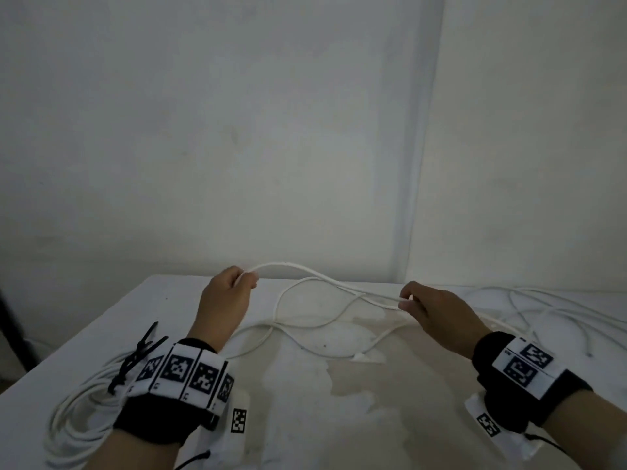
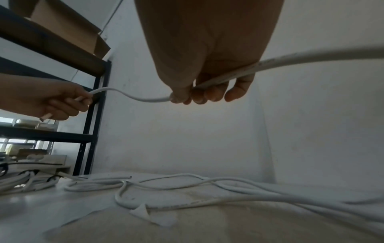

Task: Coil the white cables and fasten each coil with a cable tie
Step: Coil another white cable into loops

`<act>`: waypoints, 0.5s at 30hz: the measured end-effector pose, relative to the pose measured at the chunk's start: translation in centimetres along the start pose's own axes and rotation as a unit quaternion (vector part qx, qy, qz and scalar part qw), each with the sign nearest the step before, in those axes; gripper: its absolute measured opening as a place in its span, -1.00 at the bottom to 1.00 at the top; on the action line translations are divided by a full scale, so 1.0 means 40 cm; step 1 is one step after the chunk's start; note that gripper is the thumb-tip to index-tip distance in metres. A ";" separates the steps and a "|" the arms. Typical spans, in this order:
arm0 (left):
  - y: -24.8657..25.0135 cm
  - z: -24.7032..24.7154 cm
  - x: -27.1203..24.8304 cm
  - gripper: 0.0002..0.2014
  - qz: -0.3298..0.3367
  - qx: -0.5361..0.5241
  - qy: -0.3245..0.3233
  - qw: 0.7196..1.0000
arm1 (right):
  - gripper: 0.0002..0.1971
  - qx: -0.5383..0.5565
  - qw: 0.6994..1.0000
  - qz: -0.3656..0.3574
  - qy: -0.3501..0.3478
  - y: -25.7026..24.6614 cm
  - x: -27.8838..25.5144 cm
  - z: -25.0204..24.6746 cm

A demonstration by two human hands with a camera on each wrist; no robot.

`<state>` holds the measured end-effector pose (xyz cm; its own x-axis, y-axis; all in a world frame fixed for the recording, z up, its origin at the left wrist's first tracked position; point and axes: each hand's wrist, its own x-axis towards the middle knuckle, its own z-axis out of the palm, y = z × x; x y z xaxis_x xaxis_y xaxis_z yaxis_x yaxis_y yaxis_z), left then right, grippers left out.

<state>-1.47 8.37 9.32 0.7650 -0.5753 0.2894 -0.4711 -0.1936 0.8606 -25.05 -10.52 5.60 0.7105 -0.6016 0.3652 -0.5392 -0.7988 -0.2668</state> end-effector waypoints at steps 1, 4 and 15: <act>0.003 0.002 -0.009 -0.76 -0.009 -0.006 -0.006 1.000 | -0.90 -0.036 0.998 -0.032 0.031 0.012 -0.015 -0.009; 0.011 0.003 -0.025 -0.74 -0.019 -0.027 -0.003 0.999 | -0.94 -0.076 0.991 -0.065 0.093 0.056 -0.056 -0.035; 0.104 0.102 -0.117 -0.76 0.120 0.000 -0.046 0.992 | -0.84 -0.133 0.963 -0.213 0.094 0.004 -0.135 -0.094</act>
<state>-8.80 7.00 9.83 0.5871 -0.6756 0.4459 -0.6348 -0.0424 0.7715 -30.68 -7.38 6.92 0.8119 -0.1870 0.5531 -0.3312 -0.9277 0.1725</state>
